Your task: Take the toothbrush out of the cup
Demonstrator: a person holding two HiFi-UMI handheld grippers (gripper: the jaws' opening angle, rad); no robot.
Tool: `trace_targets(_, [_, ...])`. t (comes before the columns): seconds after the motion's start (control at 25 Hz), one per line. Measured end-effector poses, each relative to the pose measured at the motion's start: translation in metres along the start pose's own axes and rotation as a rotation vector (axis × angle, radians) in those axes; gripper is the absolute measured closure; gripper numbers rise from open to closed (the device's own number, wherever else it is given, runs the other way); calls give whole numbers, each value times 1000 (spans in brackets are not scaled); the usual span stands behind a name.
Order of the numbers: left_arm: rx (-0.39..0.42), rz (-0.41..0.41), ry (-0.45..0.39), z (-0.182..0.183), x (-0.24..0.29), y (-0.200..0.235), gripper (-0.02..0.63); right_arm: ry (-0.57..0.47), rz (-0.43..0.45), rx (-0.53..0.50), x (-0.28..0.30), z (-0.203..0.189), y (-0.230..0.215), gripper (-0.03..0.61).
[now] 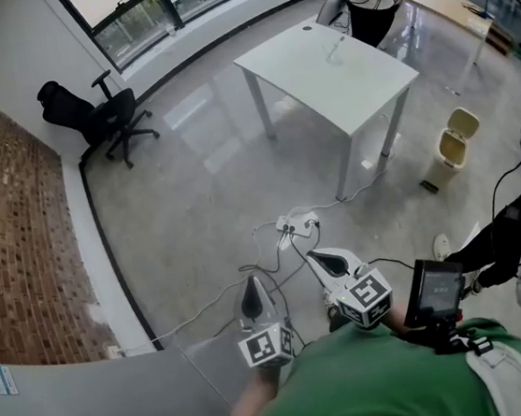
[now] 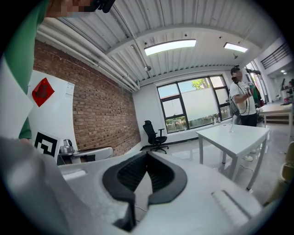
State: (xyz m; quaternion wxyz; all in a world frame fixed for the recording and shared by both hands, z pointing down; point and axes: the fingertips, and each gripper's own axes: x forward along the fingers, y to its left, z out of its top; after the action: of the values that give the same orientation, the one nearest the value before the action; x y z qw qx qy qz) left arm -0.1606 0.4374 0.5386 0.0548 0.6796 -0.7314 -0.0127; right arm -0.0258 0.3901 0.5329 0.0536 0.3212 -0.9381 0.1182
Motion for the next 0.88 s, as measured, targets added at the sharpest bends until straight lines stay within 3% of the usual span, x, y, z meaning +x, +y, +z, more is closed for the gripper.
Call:
trace_targets(0.4, [9, 40, -7, 19, 82, -7, 607, 7, 41, 18, 51, 23, -62, 575])
trace_targets(0.88, [6, -18, -8, 27, 149, -9, 607, 20, 18, 27, 89, 37, -97, 575])
